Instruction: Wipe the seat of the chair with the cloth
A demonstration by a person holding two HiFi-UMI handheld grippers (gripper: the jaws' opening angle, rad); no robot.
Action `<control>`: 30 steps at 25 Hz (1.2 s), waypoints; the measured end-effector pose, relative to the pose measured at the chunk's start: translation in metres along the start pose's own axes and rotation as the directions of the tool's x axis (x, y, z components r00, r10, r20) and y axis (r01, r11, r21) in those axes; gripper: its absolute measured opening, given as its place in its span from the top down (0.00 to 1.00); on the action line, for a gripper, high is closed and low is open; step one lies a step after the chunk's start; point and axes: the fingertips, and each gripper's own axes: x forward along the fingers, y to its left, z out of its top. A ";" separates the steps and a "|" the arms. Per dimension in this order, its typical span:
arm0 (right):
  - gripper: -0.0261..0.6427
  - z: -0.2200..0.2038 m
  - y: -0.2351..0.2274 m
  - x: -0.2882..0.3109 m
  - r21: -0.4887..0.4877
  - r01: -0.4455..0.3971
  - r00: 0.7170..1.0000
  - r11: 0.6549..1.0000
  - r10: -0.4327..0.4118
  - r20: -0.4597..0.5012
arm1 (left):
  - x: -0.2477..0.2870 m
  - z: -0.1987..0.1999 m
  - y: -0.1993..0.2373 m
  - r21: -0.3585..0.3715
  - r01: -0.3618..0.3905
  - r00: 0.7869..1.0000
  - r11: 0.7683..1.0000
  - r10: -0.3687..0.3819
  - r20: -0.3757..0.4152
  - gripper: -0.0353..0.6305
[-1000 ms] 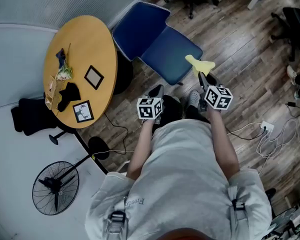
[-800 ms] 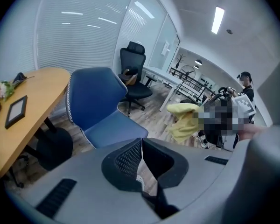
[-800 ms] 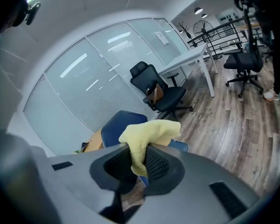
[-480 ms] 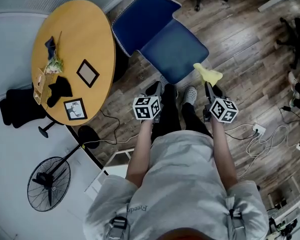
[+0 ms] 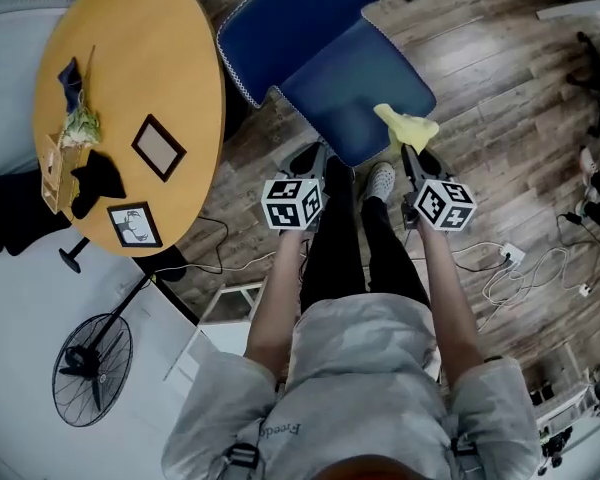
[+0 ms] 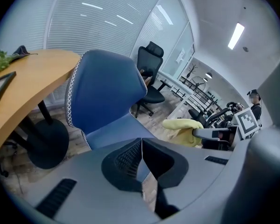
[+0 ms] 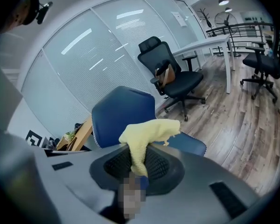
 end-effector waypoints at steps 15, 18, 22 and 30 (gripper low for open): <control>0.85 0.074 -0.076 0.158 0.030 0.107 0.990 0.994 -0.110 0.084 | 0.073 0.021 0.053 0.145 0.044 0.999 0.988 -0.039 -0.034 0.91; 0.85 0.075 -0.089 0.193 0.083 0.133 0.986 0.988 -0.140 0.085 | 0.086 0.021 0.056 0.141 0.067 0.996 0.988 -0.058 -0.066 0.91; 0.85 0.075 -0.103 0.230 0.075 0.175 0.981 0.982 -0.180 0.066 | 0.105 0.022 0.055 0.099 0.090 0.993 0.991 -0.082 -0.083 0.91; 0.85 0.081 -0.118 0.300 -0.110 0.233 0.972 0.966 -0.231 0.032 | 0.126 0.009 0.060 0.134 0.157 0.977 0.978 -0.134 -0.164 0.91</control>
